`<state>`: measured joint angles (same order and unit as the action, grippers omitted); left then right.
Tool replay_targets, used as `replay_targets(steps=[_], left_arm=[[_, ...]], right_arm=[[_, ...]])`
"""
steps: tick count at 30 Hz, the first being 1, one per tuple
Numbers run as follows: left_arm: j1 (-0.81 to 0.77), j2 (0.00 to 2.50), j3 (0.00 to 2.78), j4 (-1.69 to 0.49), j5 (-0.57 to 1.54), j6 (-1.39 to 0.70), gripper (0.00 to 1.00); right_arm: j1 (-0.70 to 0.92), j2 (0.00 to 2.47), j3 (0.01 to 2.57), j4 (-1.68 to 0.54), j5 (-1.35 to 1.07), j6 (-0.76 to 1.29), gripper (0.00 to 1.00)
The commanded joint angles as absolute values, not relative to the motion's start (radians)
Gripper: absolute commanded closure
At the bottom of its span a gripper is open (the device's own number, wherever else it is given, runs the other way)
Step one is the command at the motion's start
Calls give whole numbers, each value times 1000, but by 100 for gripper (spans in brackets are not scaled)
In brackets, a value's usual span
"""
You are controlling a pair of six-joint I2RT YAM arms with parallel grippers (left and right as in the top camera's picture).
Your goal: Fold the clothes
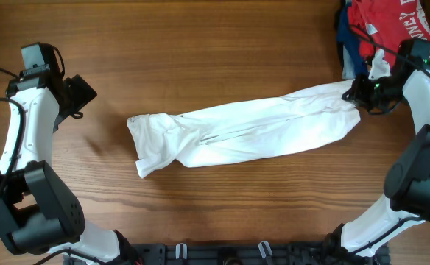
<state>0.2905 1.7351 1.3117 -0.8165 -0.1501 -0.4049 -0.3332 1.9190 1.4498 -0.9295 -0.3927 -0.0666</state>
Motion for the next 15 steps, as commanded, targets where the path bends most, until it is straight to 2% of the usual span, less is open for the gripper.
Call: replay_targets(steps=[1, 15], left_arm=[[309, 1739, 1307, -814, -184, -398, 0], [312, 1739, 1307, -815, -183, -397, 0]], right_arm=[[-274, 1923, 1514, -994, -480, -162, 96], [144, 1917, 1515, -1100, -446, -154, 96]])
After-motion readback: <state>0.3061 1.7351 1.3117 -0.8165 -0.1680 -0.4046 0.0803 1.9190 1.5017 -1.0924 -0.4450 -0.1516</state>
